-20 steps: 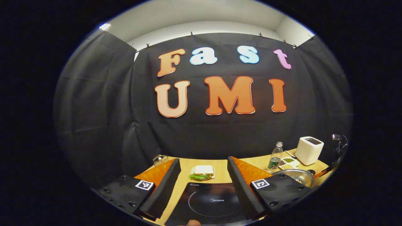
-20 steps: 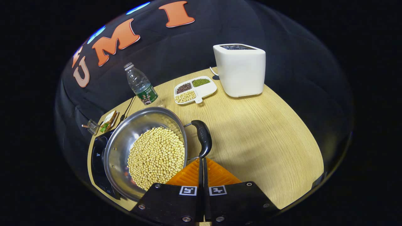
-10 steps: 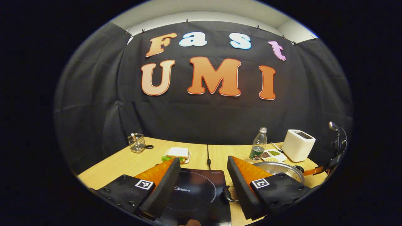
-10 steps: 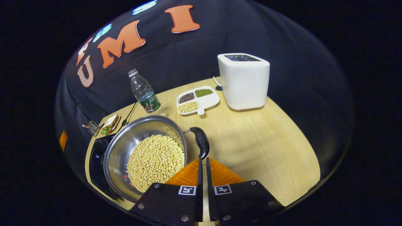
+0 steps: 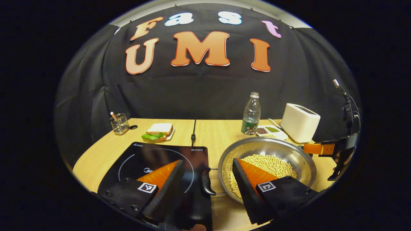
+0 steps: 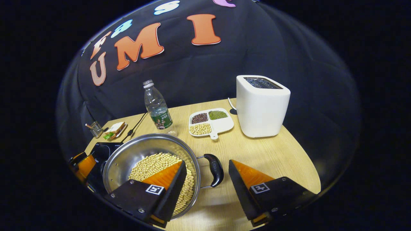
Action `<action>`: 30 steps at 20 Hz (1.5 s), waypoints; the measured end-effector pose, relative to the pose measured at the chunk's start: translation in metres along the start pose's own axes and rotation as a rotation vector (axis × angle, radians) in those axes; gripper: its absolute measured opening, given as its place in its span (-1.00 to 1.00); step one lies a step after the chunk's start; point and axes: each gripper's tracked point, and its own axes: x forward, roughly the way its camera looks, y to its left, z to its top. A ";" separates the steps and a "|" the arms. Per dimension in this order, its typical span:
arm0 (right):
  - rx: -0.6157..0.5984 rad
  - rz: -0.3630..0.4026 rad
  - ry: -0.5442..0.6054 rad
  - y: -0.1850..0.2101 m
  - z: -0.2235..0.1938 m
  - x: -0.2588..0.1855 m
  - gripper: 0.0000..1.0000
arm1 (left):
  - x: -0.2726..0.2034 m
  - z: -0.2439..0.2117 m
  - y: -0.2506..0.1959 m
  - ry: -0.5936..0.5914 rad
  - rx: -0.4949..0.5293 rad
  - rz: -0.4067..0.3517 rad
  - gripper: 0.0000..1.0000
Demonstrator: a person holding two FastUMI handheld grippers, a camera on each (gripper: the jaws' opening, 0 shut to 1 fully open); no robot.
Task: First push the handle of the pot to place it horizontally, then grasp the pot with both hands and set it on the induction cooktop.
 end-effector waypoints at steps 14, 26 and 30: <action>0.024 0.045 0.123 0.005 -0.034 0.028 0.19 | 0.032 -0.049 -0.011 0.192 -0.042 0.007 0.87; 0.075 0.003 0.027 0.007 -0.003 -0.010 -0.24 | 0.022 -0.038 -0.008 0.219 -0.051 0.027 0.05; 0.078 0.007 -0.019 0.021 0.025 -0.042 -0.24 | 0.005 -0.005 0.003 0.175 -0.053 0.013 0.00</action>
